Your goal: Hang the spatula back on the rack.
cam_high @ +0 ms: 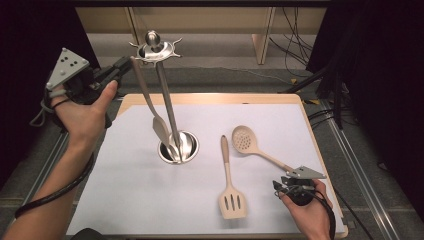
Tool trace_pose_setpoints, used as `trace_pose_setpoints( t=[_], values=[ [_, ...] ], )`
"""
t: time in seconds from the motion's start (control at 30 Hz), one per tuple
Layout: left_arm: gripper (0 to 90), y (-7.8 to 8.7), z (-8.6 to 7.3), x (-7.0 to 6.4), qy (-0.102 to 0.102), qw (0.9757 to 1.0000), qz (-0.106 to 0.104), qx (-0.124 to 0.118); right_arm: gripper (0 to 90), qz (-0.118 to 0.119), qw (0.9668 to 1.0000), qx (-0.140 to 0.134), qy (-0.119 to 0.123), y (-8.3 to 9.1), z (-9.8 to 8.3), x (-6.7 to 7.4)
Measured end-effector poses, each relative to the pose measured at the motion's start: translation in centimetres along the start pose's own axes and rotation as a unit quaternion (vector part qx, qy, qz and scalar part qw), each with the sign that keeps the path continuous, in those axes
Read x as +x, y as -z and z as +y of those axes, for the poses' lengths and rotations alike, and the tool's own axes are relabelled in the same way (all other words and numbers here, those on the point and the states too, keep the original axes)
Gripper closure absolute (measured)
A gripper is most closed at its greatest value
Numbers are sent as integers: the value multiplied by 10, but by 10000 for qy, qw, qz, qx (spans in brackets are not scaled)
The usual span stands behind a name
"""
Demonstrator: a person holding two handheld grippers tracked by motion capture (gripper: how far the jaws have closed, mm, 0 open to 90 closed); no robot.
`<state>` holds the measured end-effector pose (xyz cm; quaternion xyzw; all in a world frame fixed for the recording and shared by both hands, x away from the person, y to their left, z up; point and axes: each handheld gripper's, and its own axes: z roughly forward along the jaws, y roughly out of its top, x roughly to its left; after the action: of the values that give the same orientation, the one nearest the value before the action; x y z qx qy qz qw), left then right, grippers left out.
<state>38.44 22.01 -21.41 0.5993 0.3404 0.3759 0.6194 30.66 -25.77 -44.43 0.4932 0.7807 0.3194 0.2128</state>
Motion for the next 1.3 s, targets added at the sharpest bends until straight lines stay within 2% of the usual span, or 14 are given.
trace_pose_setpoints(
  t=[0.03, 0.1, 0.13, 0.17, 0.2, 0.3, 0.33, 0.53, 0.67, 0.77, 0.87, 1.07, 1.27, 1.3],
  values=[
    [869, 1, -1, 0, 2, 10000, -15, -2, 660, 46, 9998, 60, -188, 1, 2, 3],
    [823, 5, -5, -1, 29, 10000, -33, -52, 675, 80, 9999, 69, -34, 2, 4, 2],
    [797, 7, -7, -1, 20, 10000, -44, -58, 680, 114, 9996, 96, -219, 2, 6, 5],
    [768, 10, -9, -1, 49, 9999, -58, -80, 685, 166, 9998, 52, -72, 1, 7, 4],
    [739, 13, -12, -1, 70, 9999, -62, -88, 690, 104, 9996, 175, -204, 3, 10, 7],
    [649, 21, -24, 1, 163, 9998, -143, -40, 707, 181, 9993, 314, -132, 1, 16, 10],
    [626, 24, -29, 3, 180, 9997, -180, 10, 710, 212, 9981, 478, -334, 2, 18, 14],
    [542, 38, -55, 14, 485, 9985, -242, 81, 715, 344, 9951, 806, -460, -5, 35, 22],
    [489, 41, -69, 19, 483, 9985, -196, 193, 712, 437, 9925, 1040, -465, -14, 49, 27],
    [471, 40, -76, 20, 484, 9984, -170, 236, 711, 480, 9906, 1248, -306, -21, 58, 32],
    [457, 37, -79, 18, 369, 9983, -219, 394, 710, 512, 9873, 1457, -369, -29, 68, 39],
    [417, 33, -85, 13, 401, 9976, -227, 520, 703, 522, 9797, 1833, -624, -42, 82, 48],
    [429, 32, -87, 9, 398, 9975, -206, 550, 699, 644, 9776, 1913, -593, -50, 87, 51],
    [430, 32, -87, 9, 406, 9975, -194, 544, 698, 641, 9760, 1959, -703, -51, 88, 54]
  ],
)
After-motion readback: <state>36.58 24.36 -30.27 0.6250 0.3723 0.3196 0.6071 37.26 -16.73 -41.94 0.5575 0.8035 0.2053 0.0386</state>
